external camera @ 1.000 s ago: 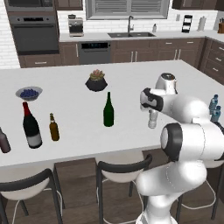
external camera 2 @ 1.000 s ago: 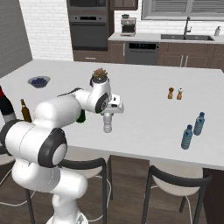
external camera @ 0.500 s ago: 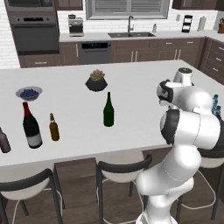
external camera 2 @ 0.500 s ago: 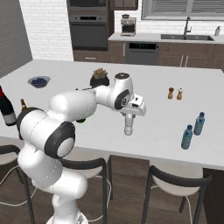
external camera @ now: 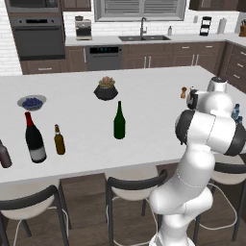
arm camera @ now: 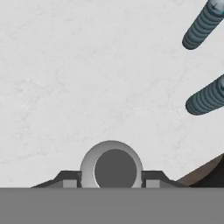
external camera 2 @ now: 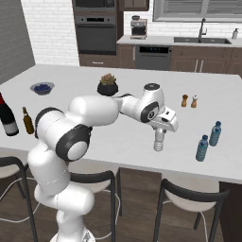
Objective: Move the plastic bottles in the middle to the plastics group, and the glass bottles in the middle to the glass group.
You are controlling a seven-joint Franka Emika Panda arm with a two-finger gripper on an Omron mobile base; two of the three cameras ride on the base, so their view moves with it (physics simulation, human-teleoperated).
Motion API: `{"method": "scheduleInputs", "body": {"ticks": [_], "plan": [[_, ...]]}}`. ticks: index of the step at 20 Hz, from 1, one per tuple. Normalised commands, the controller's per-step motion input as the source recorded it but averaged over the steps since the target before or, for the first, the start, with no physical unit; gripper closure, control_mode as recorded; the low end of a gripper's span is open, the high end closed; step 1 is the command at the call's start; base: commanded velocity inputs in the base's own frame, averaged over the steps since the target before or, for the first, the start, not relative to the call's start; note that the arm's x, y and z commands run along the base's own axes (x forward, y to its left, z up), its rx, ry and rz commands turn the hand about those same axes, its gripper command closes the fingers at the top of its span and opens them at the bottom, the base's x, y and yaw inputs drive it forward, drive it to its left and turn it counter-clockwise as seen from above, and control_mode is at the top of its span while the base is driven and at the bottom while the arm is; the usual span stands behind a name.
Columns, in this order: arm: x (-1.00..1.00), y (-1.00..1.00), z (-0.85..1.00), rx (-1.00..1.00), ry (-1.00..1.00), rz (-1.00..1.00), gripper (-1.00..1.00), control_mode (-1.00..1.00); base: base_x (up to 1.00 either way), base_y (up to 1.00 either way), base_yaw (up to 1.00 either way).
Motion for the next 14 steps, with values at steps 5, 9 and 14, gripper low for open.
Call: {"method": "scheduleInputs", "body": {"ticks": [5, 9, 14], "plan": [[0.00, -0.75, 0.00, 0.02, -0.08, -0.18, 1.00, -1.00, 0.00, 0.00, 0.00], [0.00, -0.45, -0.06, 0.01, -0.06, -0.11, 1.00, -1.00, 0.00, 0.00, 0.00], [0.00, -0.11, -0.01, 0.00, -0.03, -0.06, 1.00, -1.00, 0.00, 0.00, 0.00]]}}
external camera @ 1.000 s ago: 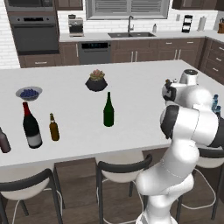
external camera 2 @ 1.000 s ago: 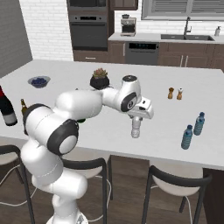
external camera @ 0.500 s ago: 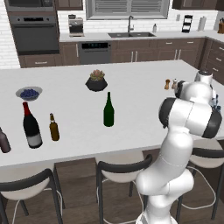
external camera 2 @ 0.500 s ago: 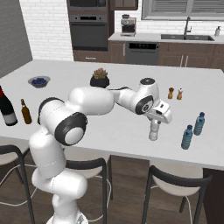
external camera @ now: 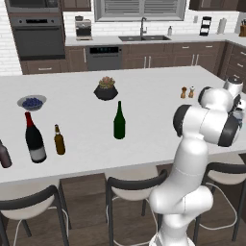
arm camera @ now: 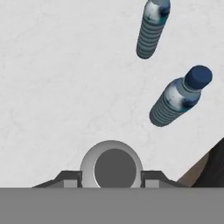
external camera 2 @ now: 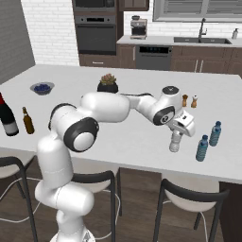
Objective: Move the plastic bottles in the middle to the plastics group, and the glass bottles in the middle to the glass group.
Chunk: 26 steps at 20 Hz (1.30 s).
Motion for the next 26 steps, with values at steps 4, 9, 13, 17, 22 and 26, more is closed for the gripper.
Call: {"method": "scheduleInputs", "body": {"ticks": [4, 9, 13, 17, 22, 26], "plan": [[0.00, 0.00, -0.08, 0.00, 0.00, -0.06, 1.00, -1.00, 0.00, 0.00, 0.00], [0.00, 0.00, -0.01, -0.04, 0.00, -0.08, 1.00, -1.00, 0.00, 0.00, 0.00], [0.00, 0.00, 0.00, -0.05, 0.00, -0.09, 1.00, -1.00, 0.00, 0.00, 0.00], [0.00, -0.09, 0.00, 0.00, 0.00, -0.07, 1.00, -1.00, 0.00, 0.00, 0.00], [0.00, -0.33, -0.13, 0.00, 0.00, -0.08, 1.00, -1.00, 0.00, 0.00, 0.00], [0.01, -0.22, -0.02, 0.00, 0.00, -0.06, 1.00, -1.00, 0.00, 0.00, 0.00]]}}
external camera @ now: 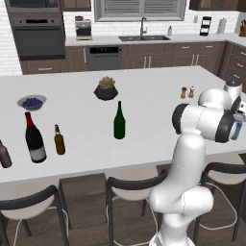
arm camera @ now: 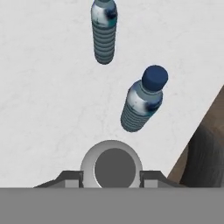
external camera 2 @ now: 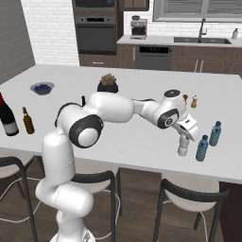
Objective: Move the plastic bottles in the middle to the plastics group, and the glass bottles in the middle to the glass group.
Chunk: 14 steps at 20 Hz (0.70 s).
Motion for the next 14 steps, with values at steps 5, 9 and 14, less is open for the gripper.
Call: {"method": "scheduleInputs", "body": {"ticks": [5, 9, 14], "plan": [[0.06, -0.02, -0.02, 0.00, 0.00, -0.03, 1.00, -1.00, 0.00, 0.00, 0.00], [0.16, 0.00, -0.46, 0.00, 0.05, 0.00, 1.00, -1.00, 0.00, 0.00, 0.00], [0.09, 0.00, -0.57, 0.00, 0.00, 0.00, 1.00, -1.00, 0.00, 0.00, 0.00]]}}
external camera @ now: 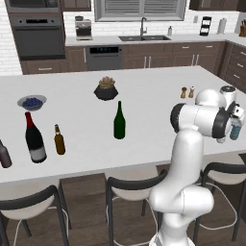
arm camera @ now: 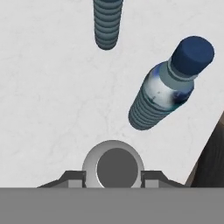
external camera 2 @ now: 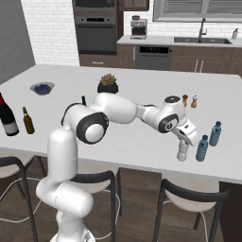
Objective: Move the plastic bottles in the middle to the plastics group, and the glass bottles in the middle to the glass group.
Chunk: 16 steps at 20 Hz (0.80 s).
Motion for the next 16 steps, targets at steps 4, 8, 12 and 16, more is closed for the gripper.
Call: {"method": "scheduleInputs", "body": {"ticks": [4, 8, 12, 16], "plan": [[0.00, 0.00, -0.19, 0.00, 0.00, 0.00, 1.00, -1.00, 0.00, 0.00, 0.00], [0.13, -0.04, 0.00, 0.00, -0.03, -0.01, 1.00, -1.00, 0.00, 0.00, 0.00], [0.22, -0.14, 0.00, 0.00, -0.06, -0.03, 1.00, -1.00, 0.00, 0.00, 0.00], [0.07, -0.07, 0.00, 0.00, -0.10, -0.02, 1.00, -1.00, 0.00, 0.00, 0.00]]}}
